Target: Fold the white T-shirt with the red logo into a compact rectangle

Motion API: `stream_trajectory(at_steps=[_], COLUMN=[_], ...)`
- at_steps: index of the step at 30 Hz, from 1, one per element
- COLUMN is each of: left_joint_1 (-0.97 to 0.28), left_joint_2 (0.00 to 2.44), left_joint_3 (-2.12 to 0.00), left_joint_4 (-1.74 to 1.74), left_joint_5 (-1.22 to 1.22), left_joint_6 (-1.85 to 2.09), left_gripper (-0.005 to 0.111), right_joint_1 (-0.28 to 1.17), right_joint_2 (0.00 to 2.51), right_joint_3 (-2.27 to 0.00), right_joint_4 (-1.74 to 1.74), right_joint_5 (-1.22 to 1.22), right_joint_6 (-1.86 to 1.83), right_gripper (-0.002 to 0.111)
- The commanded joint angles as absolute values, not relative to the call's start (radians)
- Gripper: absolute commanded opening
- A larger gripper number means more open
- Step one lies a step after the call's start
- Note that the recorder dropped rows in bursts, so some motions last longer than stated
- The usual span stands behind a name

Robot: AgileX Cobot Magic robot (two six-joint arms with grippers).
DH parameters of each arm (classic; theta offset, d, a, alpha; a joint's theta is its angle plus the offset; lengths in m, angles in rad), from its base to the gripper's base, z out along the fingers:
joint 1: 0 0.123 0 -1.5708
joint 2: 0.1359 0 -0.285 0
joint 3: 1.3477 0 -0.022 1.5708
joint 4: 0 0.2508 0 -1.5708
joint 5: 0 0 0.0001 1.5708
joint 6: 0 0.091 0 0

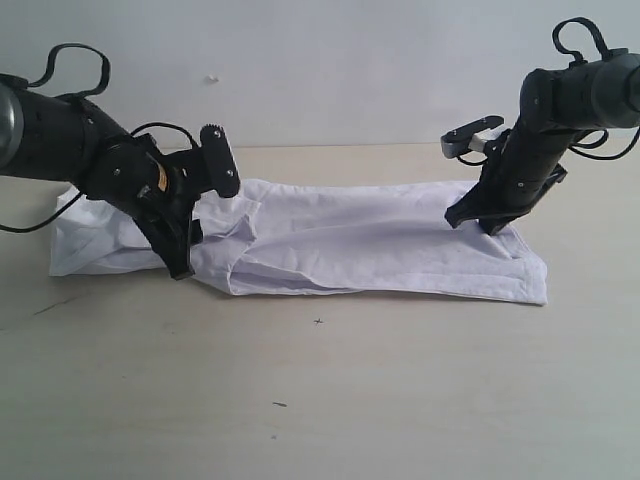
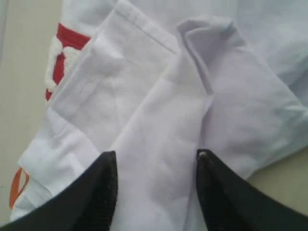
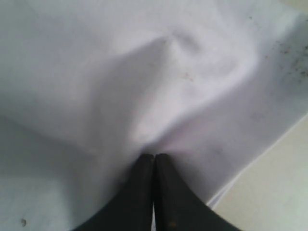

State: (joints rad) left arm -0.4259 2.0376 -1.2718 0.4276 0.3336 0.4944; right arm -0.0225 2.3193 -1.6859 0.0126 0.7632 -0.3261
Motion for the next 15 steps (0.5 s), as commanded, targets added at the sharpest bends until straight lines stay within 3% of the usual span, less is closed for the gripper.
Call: stream_trajectory(at_steps=[1,6,10,15], left_joint_1=[-0.426,-0.426,-0.426,-0.426], left_joint_2=[2.07,2.072,2.07,2.07], left_joint_3=[-1.267,-1.271,-1.292,-1.294], left_joint_4=[0.481,0.493,0.502,0.644], left_joint_5=[0.334,0.338,0.332,0.244], left_joint_6=[0.462,0.462,0.462,0.462], left_gripper=[0.036,0.022,0.0,0.0], right_joint_1=[-0.023,-0.023,-0.023,-0.023], right_joint_2=[2.337,2.337,2.337,2.337], right_joint_3=[-1.671,-1.671,-1.671,-1.671], right_joint_4=[0.034,0.034,0.034,0.034], right_joint_5=[0.779,0.779,0.779,0.779], right_joint_6=[-0.331,-0.331,-0.331,-0.331], right_gripper=[0.0,0.0,0.0,0.0])
